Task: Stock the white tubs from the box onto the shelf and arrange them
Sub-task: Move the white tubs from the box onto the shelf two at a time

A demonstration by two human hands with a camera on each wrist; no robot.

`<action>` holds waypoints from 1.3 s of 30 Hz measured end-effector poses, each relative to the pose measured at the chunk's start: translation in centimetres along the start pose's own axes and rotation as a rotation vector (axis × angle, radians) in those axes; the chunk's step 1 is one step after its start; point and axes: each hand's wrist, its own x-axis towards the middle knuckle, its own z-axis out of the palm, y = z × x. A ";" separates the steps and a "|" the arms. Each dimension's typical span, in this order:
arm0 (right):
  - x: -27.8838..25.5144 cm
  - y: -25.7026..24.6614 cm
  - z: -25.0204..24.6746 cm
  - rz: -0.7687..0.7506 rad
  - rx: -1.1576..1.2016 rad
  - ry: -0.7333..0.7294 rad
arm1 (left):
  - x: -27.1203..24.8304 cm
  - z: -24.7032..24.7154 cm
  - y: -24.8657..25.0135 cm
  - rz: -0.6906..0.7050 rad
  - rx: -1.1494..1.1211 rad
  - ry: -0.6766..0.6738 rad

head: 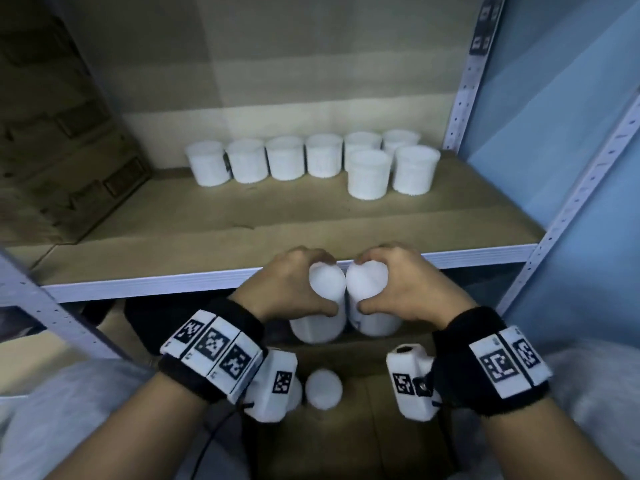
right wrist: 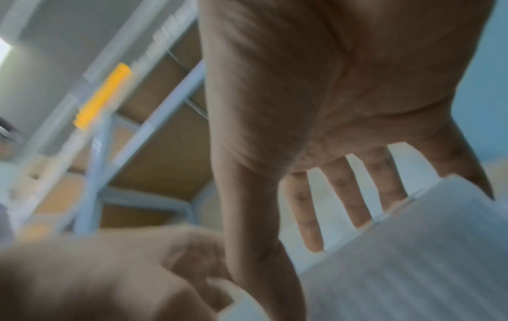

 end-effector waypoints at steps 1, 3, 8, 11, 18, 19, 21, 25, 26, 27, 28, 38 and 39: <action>-0.1 -0.8 -1.0 -0.020 0.012 0.020 | -0.4 -1.3 0.1 0.004 -0.005 0.029; 0.2 -2.4 -2.6 -0.067 0.031 0.071 | -0.9 -3.8 0.2 0.003 0.003 0.084; 3.4 -4.8 -3.7 -0.173 0.076 0.205 | 0.1 -7.3 -0.3 -0.029 -0.003 0.234; 6.2 -5.1 -2.8 -0.161 0.107 0.257 | 1.9 -8.3 -1.0 -0.075 0.017 0.272; 10.6 -3.8 -0.2 -0.113 0.106 0.232 | 5.6 -6.5 -3.5 -0.108 0.000 0.276; 10.7 -3.5 0.1 -0.112 0.106 0.230 | 5.7 -5.9 -3.8 -0.102 0.001 0.288; 10.7 -3.0 0.7 -0.124 0.124 0.248 | 5.9 -5.1 -4.4 -0.096 0.009 0.320; 10.6 -2.8 1.0 -0.153 0.149 0.271 | 6.0 -4.9 -4.6 -0.085 0.018 0.326; 10.5 -2.9 1.1 -0.155 0.136 0.266 | 6.0 -4.9 -4.6 -0.081 0.024 0.319; 10.5 -3.0 1.0 -0.154 0.120 0.257 | 5.9 -5.0 -4.4 -0.074 0.032 0.314; 10.4 -3.1 1.0 -0.152 0.104 0.245 | 5.8 -5.1 -4.3 -0.066 0.043 0.310; 8.4 -4.0 -0.5 -0.166 -0.064 0.259 | 2.9 -5.8 -3.0 -0.017 0.151 0.372; 8.4 -4.0 -0.5 -0.171 -0.085 0.246 | 2.8 -5.6 -3.0 -0.014 0.155 0.369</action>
